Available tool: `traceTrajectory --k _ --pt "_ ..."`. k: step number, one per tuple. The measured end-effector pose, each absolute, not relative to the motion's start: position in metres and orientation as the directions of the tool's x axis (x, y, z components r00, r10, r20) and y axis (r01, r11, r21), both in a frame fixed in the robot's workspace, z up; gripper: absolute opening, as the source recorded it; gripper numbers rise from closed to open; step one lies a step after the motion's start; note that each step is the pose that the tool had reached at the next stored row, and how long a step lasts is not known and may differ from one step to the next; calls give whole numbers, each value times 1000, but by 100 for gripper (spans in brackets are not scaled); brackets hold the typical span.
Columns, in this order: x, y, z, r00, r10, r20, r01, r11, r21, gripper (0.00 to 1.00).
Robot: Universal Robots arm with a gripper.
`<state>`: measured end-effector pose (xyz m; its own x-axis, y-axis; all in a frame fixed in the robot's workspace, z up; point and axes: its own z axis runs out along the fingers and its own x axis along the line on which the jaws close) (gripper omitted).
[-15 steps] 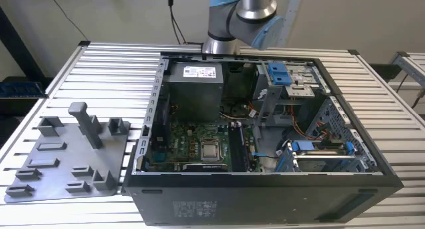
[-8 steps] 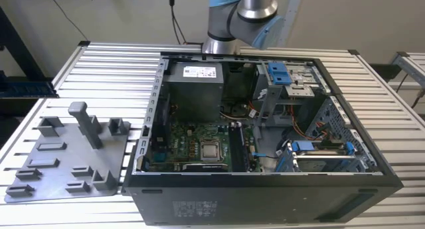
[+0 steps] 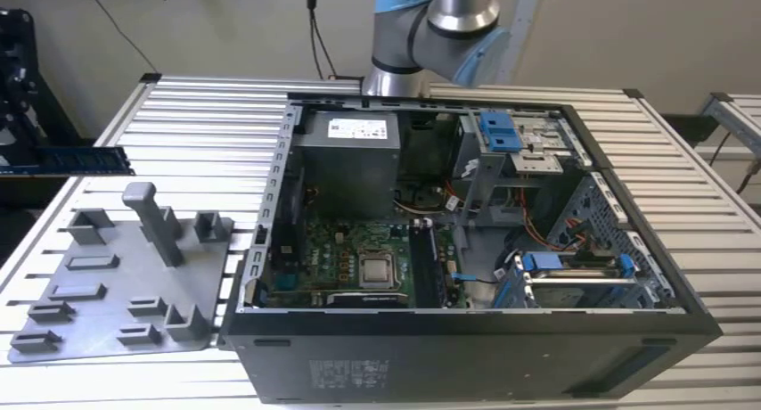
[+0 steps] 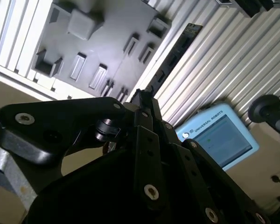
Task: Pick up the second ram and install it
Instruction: 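Pick up the second ram and move it above second insertion slot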
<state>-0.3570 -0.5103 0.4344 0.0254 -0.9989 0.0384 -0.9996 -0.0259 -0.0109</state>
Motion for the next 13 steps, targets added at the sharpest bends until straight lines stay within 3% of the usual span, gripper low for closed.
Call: traceTrajectory --k 13 --pt "-319 -510 434 25 -999 38 -1000 -26 -8 14"
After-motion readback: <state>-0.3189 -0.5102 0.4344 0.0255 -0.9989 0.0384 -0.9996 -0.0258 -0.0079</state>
